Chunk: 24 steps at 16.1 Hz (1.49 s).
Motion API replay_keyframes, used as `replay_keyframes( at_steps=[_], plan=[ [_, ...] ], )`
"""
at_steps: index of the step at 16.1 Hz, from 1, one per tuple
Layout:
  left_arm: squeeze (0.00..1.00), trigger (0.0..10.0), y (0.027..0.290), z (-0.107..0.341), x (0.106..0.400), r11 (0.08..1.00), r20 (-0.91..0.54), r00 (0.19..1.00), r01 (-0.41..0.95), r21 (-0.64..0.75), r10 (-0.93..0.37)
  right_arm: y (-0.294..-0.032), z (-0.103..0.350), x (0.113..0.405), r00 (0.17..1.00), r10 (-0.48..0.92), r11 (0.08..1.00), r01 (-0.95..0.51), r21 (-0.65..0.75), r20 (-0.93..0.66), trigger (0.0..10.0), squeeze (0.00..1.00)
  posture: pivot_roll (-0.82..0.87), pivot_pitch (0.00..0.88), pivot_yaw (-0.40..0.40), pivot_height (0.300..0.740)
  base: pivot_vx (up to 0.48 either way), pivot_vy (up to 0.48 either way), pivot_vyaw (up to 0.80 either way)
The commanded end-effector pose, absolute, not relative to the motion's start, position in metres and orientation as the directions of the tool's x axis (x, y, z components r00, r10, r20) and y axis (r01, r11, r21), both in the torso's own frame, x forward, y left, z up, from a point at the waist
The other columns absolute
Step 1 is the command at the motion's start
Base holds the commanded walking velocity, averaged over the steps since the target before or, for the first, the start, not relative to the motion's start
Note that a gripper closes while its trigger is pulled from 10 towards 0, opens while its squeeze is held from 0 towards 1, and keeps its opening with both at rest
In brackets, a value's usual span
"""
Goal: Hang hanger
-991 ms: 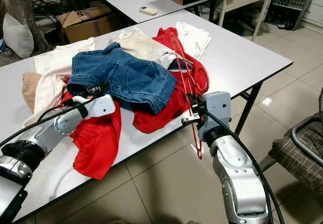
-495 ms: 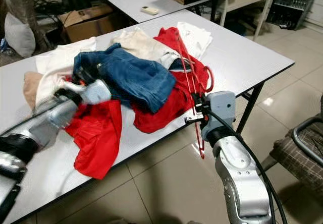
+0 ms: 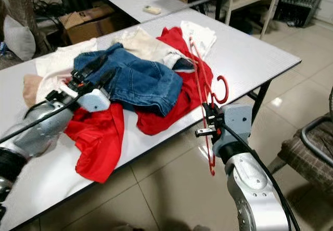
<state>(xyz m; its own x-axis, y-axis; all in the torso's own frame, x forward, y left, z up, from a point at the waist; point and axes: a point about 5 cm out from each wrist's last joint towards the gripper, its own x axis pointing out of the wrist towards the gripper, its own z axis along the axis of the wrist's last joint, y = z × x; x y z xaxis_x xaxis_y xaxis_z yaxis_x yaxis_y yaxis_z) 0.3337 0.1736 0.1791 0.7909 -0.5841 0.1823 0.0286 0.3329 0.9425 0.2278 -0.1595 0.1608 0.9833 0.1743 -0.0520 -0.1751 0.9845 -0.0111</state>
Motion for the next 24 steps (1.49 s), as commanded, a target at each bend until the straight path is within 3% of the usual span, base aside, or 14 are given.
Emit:
replay_keyframes(
  at_steps=[1,3,6,8,12,19,21,24],
  plan=[
    [0.00,10.0,0.176,0.173,0.328,0.286,0.106,0.771,0.101,0.953,-0.628,-0.157,0.164,0.224,0.980,0.195,0.981,-0.195,0.001,-0.050,10.0,0.00,-0.14,0.115,0.139,0.740,0.000,0.000,0.00],
    [0.00,10.0,0.195,0.128,0.326,0.139,-0.233,0.798,0.366,0.920,-0.556,-0.157,0.163,0.217,0.979,0.192,0.981,-0.191,0.009,-0.072,10.0,0.00,-0.15,0.129,0.134,0.740,0.000,0.000,0.00],
    [0.00,10.0,0.204,0.121,0.335,0.144,-0.246,0.851,0.346,0.927,-0.464,-0.154,0.164,0.218,0.977,0.199,0.980,-0.199,0.014,-0.075,10.0,0.00,-0.15,0.130,0.130,0.740,0.000,0.000,0.00],
    [0.00,10.0,0.204,0.121,0.339,0.180,-0.231,0.872,0.334,0.925,-0.431,-0.153,0.165,0.219,0.977,0.200,0.980,-0.200,0.016,-0.074,10.0,0.00,-0.16,0.122,0.127,0.740,0.000,0.000,0.00],
    [0.00,10.0,0.203,0.143,0.355,0.243,-0.057,0.929,0.154,0.958,-0.365,-0.152,0.169,0.226,0.979,0.198,0.980,-0.198,0.012,-0.054,10.0,0.00,-0.17,0.085,0.127,0.740,0.000,0.000,0.00],
    [0.00,10.0,0.202,0.156,0.350,0.277,0.138,0.901,-0.021,0.961,-0.411,-0.152,0.170,0.226,0.981,0.189,0.982,-0.188,0.012,-0.044,10.0,0.00,-0.19,0.059,0.121,0.740,0.000,0.000,0.00],
    [0.00,10.0,0.213,0.139,0.351,0.205,0.021,0.933,0.057,0.977,-0.360,-0.150,0.168,0.226,0.980,0.195,0.981,-0.195,0.015,-0.049,10.0,0.00,-0.19,0.058,0.120,0.740,0.000,0.000,0.00],
    [0.00,10.0,0.222,0.141,0.353,0.215,0.024,0.945,0.049,0.975,-0.326,-0.150,0.169,0.228,0.980,0.195,0.981,-0.195,0.016,-0.046,10.0,0.00,-0.18,0.052,0.120,0.740,0.000,0.000,0.00]
  ],
)
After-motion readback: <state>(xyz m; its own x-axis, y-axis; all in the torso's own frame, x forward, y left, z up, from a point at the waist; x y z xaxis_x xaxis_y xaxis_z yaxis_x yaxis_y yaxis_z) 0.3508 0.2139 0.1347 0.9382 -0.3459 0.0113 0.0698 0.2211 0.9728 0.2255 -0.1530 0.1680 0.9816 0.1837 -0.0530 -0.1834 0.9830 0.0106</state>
